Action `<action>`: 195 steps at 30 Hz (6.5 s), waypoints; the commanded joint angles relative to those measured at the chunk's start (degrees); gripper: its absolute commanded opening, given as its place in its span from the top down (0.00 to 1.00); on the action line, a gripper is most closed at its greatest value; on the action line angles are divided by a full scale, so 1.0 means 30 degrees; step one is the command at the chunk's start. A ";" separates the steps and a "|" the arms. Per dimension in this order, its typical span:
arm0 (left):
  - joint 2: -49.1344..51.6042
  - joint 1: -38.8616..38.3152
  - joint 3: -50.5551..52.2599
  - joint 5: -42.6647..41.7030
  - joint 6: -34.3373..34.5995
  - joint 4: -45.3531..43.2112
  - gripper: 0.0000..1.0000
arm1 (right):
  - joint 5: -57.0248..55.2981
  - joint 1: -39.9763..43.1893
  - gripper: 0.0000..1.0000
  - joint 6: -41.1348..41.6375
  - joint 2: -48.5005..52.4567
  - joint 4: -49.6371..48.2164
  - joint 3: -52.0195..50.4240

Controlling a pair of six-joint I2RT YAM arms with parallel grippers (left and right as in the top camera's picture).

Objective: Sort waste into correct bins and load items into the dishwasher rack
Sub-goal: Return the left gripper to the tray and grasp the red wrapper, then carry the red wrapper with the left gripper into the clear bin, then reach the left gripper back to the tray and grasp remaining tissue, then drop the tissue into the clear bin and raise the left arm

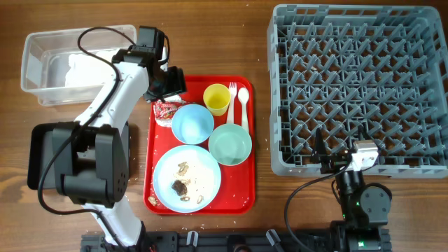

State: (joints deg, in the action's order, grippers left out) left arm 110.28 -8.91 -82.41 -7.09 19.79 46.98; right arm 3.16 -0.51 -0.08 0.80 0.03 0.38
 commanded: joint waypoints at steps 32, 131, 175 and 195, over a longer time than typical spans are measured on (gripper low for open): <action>0.2011 -0.0845 0.0291 0.2820 1.6517 0.0641 0.51 | 0.0000 -0.0095 0.00 0.0153 0.0000 -0.0044 -0.0029; -0.1129 -0.0743 0.0291 0.2688 0.3155 0.1268 0.13 | 0.0000 -0.0095 0.00 0.0153 0.0000 -0.0044 -0.0029; -0.0809 -0.0240 -0.1399 0.4473 0.5588 -0.0204 0.96 | 0.0000 -0.0095 0.00 0.0153 0.0000 -0.0044 -0.0029; -0.2171 0.5493 -0.1392 0.7308 0.7140 -0.5479 0.11 | 0.0000 -0.0095 0.00 0.0168 0.0000 -0.0044 -0.0029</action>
State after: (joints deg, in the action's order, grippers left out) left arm 103.26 7.01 -86.50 13.78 40.66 28.97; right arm 3.16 -0.51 -0.08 0.80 0.03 0.38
